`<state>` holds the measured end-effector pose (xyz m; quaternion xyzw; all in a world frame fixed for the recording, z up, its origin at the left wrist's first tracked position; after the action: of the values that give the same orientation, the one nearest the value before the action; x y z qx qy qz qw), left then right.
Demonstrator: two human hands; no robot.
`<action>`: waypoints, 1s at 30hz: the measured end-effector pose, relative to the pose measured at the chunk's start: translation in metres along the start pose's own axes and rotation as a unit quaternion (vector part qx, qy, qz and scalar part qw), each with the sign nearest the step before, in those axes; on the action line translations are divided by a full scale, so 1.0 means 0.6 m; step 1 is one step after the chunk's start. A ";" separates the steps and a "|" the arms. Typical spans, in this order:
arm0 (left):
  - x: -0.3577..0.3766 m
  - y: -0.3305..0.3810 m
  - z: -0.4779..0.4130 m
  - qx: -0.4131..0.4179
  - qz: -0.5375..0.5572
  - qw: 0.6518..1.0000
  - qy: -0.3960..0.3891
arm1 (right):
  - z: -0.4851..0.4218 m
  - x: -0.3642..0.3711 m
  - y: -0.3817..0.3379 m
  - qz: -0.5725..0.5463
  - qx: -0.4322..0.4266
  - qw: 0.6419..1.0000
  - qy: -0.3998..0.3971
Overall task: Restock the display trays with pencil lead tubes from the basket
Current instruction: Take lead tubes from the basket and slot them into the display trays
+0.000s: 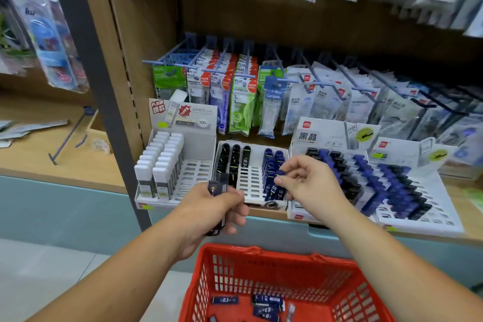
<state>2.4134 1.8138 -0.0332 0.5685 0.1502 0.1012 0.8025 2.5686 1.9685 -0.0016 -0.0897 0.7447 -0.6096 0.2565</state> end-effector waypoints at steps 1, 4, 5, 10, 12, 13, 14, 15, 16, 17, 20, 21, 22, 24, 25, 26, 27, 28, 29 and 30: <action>0.002 0.001 0.004 -0.003 0.007 1.000 -0.008 | -0.001 0.000 0.003 0.000 -0.003 1.000 -0.003; 0.007 0.001 0.011 -0.024 0.006 0.999 -0.033 | -0.005 0.001 0.001 0.009 -0.027 1.000 0.001; 0.010 0.001 0.013 -0.031 0.007 0.998 -0.046 | -0.007 0.000 -0.002 0.010 -0.037 0.999 0.005; 0.016 -0.001 0.014 -0.026 -0.023 0.998 -0.060 | -0.011 0.007 -0.006 0.088 -0.060 0.994 -0.014; 0.012 -0.002 0.008 -0.013 -0.031 0.999 -0.041 | -0.013 0.009 0.001 0.083 -0.059 0.995 -0.020; 0.010 -0.003 0.005 -0.009 -0.028 0.999 -0.035 | -0.015 0.009 0.005 0.065 -0.055 0.996 -0.020; 0.008 -0.003 0.003 -0.005 -0.026 0.999 -0.030 | -0.017 0.009 0.009 0.047 -0.048 0.998 -0.019; 0.006 -0.003 0.002 -0.002 -0.027 0.999 -0.028 | -0.018 0.010 0.012 0.036 -0.043 0.998 -0.019; 0.005 -0.003 0.001 0.000 -0.030 0.999 -0.028 | -0.018 0.012 0.015 0.031 -0.037 0.999 -0.022; 0.005 -0.003 0.001 0.003 -0.035 0.999 -0.028 | -0.018 0.014 0.015 0.037 -0.035 0.998 -0.026; 0.005 0.000 0.004 0.006 -0.053 0.998 -0.022 | -0.011 0.021 0.006 0.113 -0.056 0.991 -0.035; 0.006 0.001 0.005 0.005 -0.059 0.998 -0.019 | -0.008 0.023 0.000 0.151 -0.071 0.985 -0.034; 0.006 0.002 0.007 0.006 -0.064 0.998 -0.017 | -0.006 0.026 -0.006 0.192 -0.086 0.977 -0.034; 0.006 0.004 0.008 0.013 -0.075 0.997 -0.016 | -0.003 0.028 -0.016 0.277 -0.096 0.956 -0.028; 0.005 0.006 0.009 0.018 -0.082 0.996 -0.016 | -0.001 0.027 -0.019 0.313 -0.091 0.945 -0.019; 0.004 0.006 0.009 0.022 -0.088 0.996 -0.014 | 0.000 0.025 -0.021 0.335 -0.085 0.938 -0.012; 0.003 0.006 0.010 0.022 -0.091 0.996 -0.011 | 0.001 0.023 -0.025 0.339 -0.086 0.937 -0.004; 0.002 0.005 0.010 0.020 -0.092 0.996 -0.010 | 0.003 0.023 -0.032 0.321 -0.097 0.942 0.002; 0.002 0.005 0.012 0.019 -0.091 0.996 -0.009 | 0.006 0.024 -0.039 0.272 -0.108 0.956 0.003; 0.002 0.005 0.012 0.018 -0.091 0.996 -0.010 | 0.009 0.026 -0.047 0.193 -0.110 0.975 -0.003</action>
<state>2.4170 1.8087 -0.0283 0.5680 0.1957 0.0193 0.7992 2.5530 1.9501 0.0202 0.0261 0.8096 -0.4629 0.3600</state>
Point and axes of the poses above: each hand's wrist, its own z-axis away from the middle knuckle, its own x-axis out of the palm, y = z × x, the point moved 6 cm from there along -z, towards the middle knuckle, and after that the axes turned 14 degrees about -z, right-handed, at the moved point
